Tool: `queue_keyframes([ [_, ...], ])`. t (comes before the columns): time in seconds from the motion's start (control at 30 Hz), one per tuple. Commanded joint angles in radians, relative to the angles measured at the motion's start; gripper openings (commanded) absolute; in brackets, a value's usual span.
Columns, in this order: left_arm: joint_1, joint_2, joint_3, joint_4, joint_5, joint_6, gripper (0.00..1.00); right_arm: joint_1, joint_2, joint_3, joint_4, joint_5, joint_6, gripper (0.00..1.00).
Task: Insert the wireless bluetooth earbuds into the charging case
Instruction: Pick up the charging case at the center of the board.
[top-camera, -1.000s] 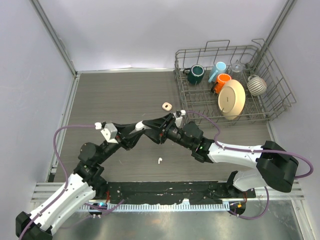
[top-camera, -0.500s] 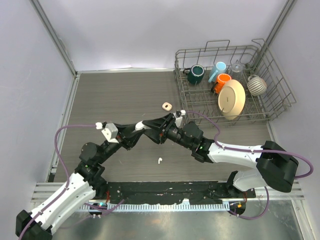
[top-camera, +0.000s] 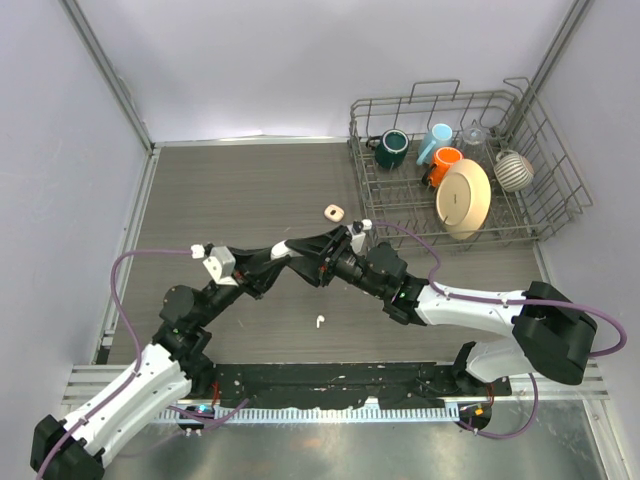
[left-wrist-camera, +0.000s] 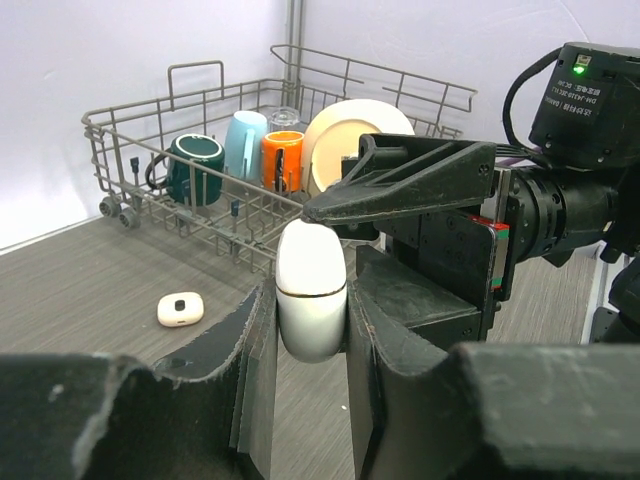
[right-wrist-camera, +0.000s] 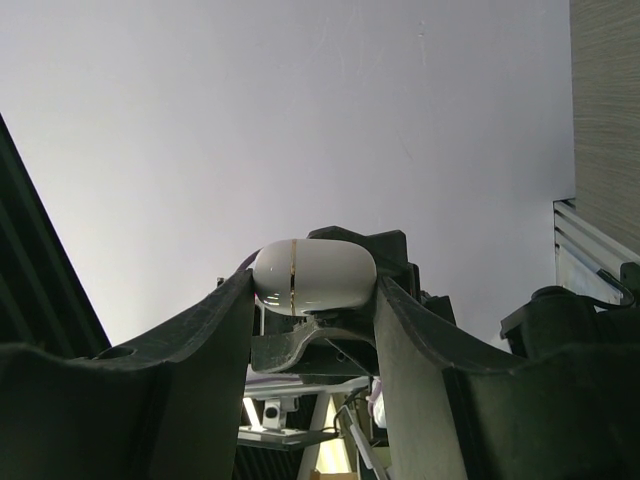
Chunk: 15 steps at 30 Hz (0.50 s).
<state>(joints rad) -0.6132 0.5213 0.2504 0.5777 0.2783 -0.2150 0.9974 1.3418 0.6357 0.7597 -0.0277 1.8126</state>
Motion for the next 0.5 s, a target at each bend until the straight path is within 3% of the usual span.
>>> queue_keyframes([
  [0.0,0.0,0.02,-0.003,0.088,-0.001,-0.004,0.06,0.004,0.003,0.019,0.061,-0.02,0.007,0.01],
  [0.1,0.0,0.02,-0.035,0.148,-0.01,-0.032,0.0,0.004,0.005,0.016,0.061,-0.024,-0.002,0.03],
  [0.13,0.0,0.02,-0.068,0.224,0.013,-0.035,0.0,0.004,-0.003,0.015,0.059,-0.024,-0.034,0.09],
  [0.23,0.0,0.017,-0.089,0.254,0.033,-0.032,0.0,0.003,-0.019,0.016,0.043,-0.026,-0.088,0.29],
  [0.27,0.0,0.023,-0.103,0.317,0.044,-0.012,0.0,0.003,-0.026,0.016,0.04,-0.026,-0.105,0.41],
  [0.37,0.0,0.04,-0.184,0.5,0.044,-0.001,0.0,-0.003,-0.067,0.025,-0.022,-0.023,-0.194,0.6],
  [0.47,-0.002,0.036,-0.241,0.576,0.024,0.012,0.0,-0.014,-0.128,0.053,-0.129,-0.017,-0.357,0.73],
])
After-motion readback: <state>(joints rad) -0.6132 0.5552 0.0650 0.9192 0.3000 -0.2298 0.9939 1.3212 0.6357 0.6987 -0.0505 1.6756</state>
